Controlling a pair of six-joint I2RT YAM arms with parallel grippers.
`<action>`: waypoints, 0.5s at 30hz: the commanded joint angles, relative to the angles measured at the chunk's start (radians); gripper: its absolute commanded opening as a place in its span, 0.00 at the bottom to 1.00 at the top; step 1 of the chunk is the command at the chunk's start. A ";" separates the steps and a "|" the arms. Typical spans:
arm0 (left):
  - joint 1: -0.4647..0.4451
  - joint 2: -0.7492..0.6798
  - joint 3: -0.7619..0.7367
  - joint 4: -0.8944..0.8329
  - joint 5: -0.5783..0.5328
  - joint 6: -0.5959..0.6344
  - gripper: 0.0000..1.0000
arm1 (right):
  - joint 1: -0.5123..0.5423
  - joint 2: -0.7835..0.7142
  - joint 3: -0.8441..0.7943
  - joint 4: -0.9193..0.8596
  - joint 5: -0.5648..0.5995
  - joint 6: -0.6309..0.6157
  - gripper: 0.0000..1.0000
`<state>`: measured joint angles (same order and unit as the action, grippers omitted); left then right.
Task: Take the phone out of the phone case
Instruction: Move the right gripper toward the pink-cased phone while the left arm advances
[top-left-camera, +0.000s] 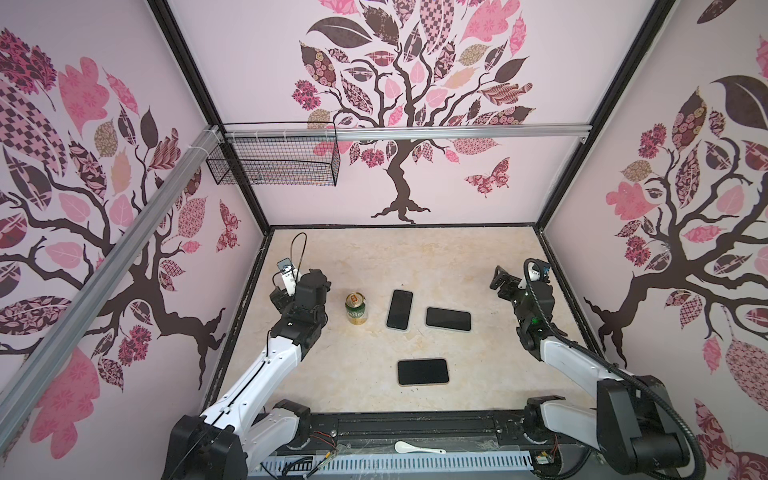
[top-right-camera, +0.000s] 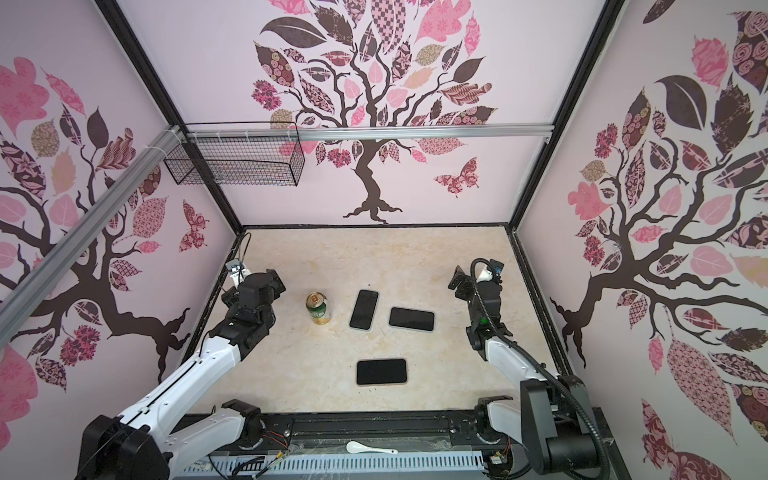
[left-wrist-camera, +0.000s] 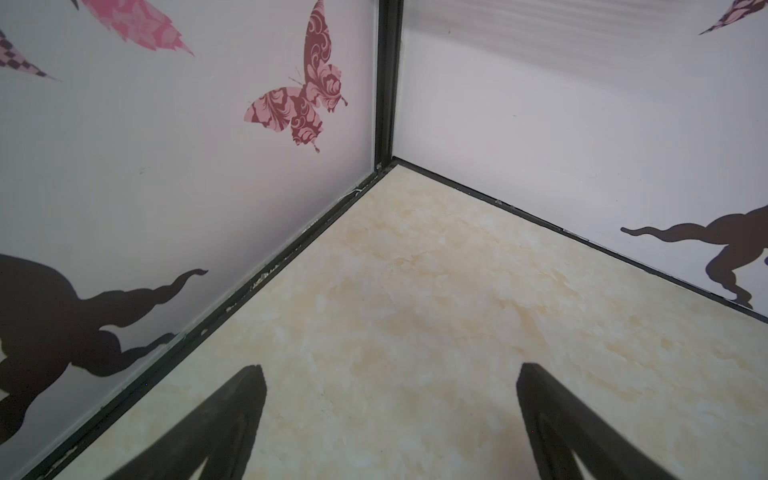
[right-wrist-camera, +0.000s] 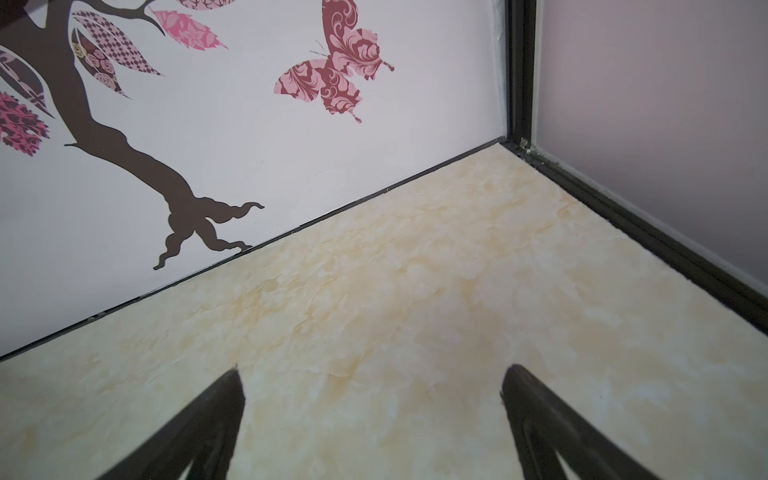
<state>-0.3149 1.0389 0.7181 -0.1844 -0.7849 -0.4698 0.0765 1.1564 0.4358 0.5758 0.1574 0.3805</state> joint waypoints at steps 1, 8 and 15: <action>-0.002 -0.045 0.046 -0.263 0.073 -0.146 0.98 | 0.002 -0.071 0.055 -0.216 -0.056 0.153 1.00; -0.003 -0.085 0.109 -0.395 0.265 -0.115 0.98 | 0.003 -0.116 0.157 -0.474 -0.160 0.259 0.99; -0.143 -0.118 0.160 -0.526 0.342 -0.093 0.98 | 0.026 -0.084 0.244 -0.647 -0.340 0.205 1.00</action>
<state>-0.3855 0.9466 0.8345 -0.6270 -0.4847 -0.5758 0.0853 1.0607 0.6224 0.0704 -0.0967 0.5949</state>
